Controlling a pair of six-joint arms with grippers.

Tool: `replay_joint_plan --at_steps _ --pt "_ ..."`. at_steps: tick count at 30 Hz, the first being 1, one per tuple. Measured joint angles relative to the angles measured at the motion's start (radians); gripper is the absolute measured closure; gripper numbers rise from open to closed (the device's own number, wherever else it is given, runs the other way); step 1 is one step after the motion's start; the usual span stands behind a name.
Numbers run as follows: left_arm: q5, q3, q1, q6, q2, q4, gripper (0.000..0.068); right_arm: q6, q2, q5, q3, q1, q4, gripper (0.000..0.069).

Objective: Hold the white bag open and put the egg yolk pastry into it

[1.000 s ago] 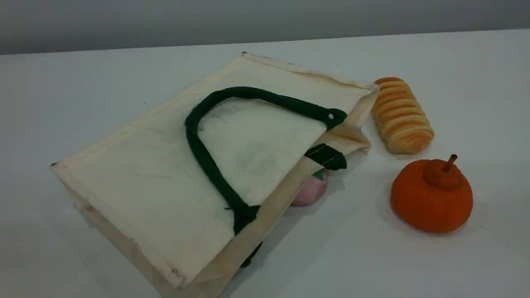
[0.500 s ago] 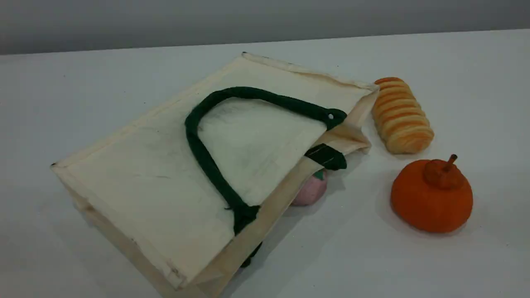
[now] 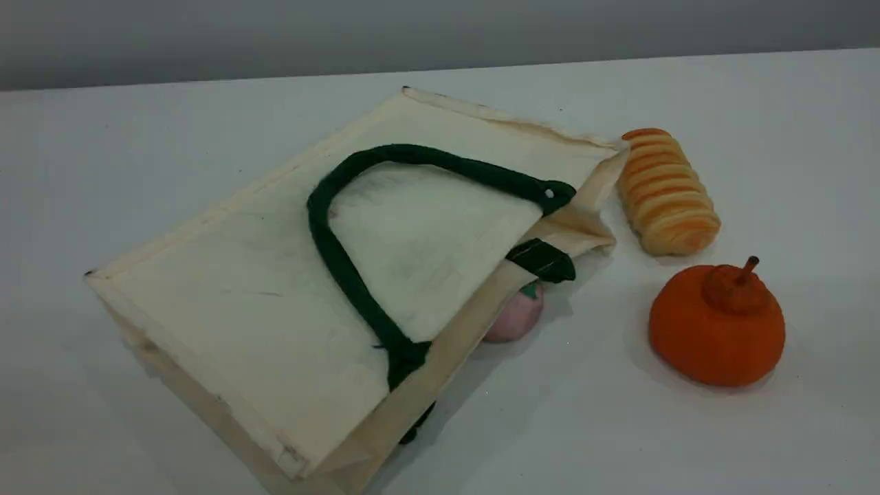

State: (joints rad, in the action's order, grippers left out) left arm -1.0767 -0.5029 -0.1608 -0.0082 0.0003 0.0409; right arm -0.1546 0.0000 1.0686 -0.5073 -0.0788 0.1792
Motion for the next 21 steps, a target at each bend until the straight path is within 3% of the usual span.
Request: replay_joint_plan --at_steps 21 --pt "-0.002 0.0 0.0 -0.001 0.0 -0.015 0.0098 -0.003 0.0 0.003 0.0 0.0 -0.024 0.0118"
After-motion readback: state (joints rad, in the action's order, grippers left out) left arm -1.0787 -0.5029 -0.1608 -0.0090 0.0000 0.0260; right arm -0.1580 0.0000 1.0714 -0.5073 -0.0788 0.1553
